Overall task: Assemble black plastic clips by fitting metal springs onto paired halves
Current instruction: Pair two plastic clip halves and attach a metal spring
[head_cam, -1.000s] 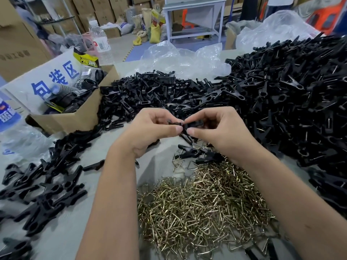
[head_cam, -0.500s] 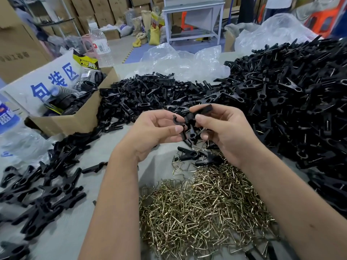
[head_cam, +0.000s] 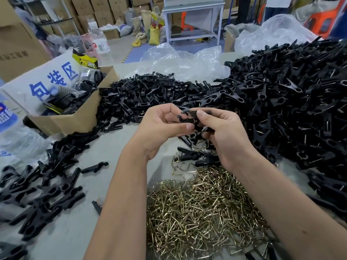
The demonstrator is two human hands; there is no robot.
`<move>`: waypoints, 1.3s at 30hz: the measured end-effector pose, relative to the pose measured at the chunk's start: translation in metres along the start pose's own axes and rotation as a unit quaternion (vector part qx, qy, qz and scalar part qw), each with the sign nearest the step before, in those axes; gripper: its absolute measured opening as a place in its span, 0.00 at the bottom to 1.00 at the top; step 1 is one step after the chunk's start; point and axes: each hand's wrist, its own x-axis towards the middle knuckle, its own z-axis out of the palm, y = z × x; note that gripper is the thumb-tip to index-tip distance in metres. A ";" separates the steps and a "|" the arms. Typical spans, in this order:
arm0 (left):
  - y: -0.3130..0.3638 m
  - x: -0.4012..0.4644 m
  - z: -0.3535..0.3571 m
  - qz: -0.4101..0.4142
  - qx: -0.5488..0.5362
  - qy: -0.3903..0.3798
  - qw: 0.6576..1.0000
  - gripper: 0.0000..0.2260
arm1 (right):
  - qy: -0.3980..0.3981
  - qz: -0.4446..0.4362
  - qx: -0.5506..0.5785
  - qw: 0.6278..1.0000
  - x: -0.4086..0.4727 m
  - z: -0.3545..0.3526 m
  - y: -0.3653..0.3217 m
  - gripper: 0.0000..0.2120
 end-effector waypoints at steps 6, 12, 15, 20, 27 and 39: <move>0.000 0.000 0.000 0.006 -0.010 0.010 1.000 0.15 | -0.018 0.008 -0.016 1.000 0.000 -0.001 0.001 0.10; 0.004 -0.002 0.001 -0.001 -0.014 0.013 1.000 0.20 | -0.033 0.016 -0.017 0.999 0.000 0.000 0.004 0.09; 0.004 -0.002 0.003 0.010 -0.028 0.008 1.000 0.20 | -0.033 0.018 -0.013 0.999 0.001 -0.002 0.003 0.09; 0.005 -0.003 0.005 0.025 -0.025 -0.003 0.999 0.18 | -0.045 0.037 0.022 0.998 0.002 -0.004 0.003 0.10; 0.007 -0.003 0.005 0.019 -0.048 -0.002 0.999 0.19 | -0.069 0.041 0.097 0.992 -0.002 -0.001 0.002 0.12; 0.005 -0.002 0.004 0.025 -0.047 0.005 0.999 0.18 | -0.053 0.019 0.082 0.995 -0.004 0.002 0.000 0.12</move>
